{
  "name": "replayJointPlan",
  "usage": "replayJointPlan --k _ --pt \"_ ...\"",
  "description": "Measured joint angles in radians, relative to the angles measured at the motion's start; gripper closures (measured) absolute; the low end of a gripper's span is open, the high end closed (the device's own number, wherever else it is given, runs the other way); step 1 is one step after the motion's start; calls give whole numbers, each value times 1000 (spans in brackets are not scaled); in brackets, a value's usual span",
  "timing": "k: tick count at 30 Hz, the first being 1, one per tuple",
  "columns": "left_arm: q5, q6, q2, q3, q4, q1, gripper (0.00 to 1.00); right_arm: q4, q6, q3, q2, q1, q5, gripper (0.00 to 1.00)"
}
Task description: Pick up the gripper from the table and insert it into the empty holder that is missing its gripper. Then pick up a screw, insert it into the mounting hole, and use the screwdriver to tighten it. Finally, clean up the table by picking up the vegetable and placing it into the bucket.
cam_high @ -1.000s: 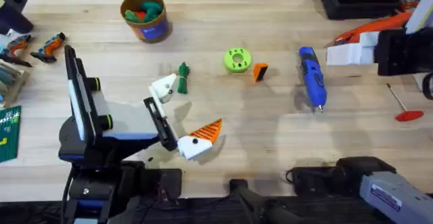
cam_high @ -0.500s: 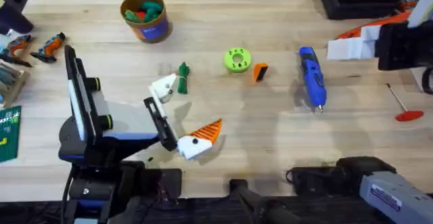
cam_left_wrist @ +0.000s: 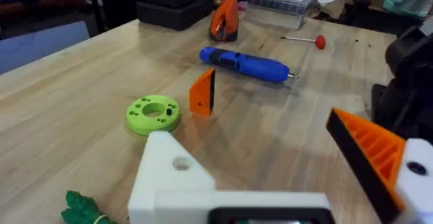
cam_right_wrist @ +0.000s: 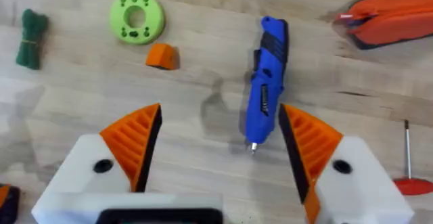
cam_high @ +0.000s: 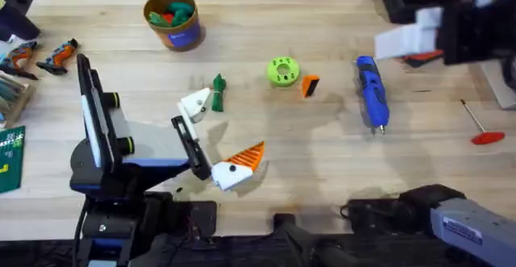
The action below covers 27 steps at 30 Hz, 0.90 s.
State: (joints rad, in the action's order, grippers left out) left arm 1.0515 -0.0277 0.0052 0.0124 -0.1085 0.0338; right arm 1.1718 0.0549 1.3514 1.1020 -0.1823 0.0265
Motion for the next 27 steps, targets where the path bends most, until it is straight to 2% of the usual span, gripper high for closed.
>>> replayJointPlan --k 7,13,19,27 --pt "0 0 0 0 0 0 15 82 123 149 225 -183 54 10" --pt "0 0 0 0 0 0 15 94 163 171 347 -288 63 9" --pt "0 0 0 0 0 0 15 84 177 171 438 -338 63 9" --pt "0 0 0 0 0 0 15 46 178 171 509 -339 54 9"
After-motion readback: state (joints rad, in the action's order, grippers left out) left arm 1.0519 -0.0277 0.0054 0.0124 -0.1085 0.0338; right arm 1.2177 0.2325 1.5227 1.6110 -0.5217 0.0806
